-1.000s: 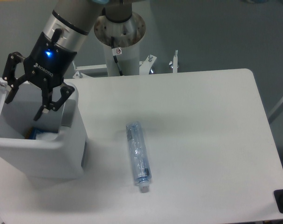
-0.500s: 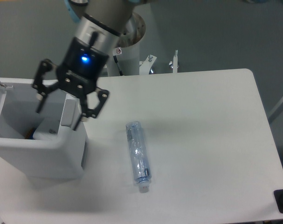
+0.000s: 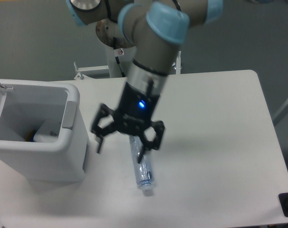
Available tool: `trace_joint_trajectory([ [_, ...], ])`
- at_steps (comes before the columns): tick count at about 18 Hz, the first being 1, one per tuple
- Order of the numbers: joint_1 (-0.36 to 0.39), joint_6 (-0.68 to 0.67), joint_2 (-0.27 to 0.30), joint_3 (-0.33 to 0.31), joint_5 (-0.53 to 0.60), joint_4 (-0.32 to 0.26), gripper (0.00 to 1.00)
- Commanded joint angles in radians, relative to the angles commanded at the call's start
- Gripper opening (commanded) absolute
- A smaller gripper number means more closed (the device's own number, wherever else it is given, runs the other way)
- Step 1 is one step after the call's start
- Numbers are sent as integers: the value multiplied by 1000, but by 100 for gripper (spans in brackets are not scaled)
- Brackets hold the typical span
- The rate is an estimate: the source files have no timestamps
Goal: Place the trash in the trash can
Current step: 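Move the gripper back over the clear water bottle, then lower the gripper onto the bottle's cap end and close it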
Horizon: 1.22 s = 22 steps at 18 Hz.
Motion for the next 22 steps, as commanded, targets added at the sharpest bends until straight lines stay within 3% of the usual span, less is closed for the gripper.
trace_joint_trajectory([
  [4, -3, 23, -71, 50, 92, -119, 99],
  [7, -6, 29, -121, 112, 100, -225, 99],
  [9, -9, 29, -150, 138, 121, -267, 99],
  [16, -55, 28, -236, 170, 238, -342, 99],
  [22, -84, 9, -298, 198, 351, -344, 100],
])
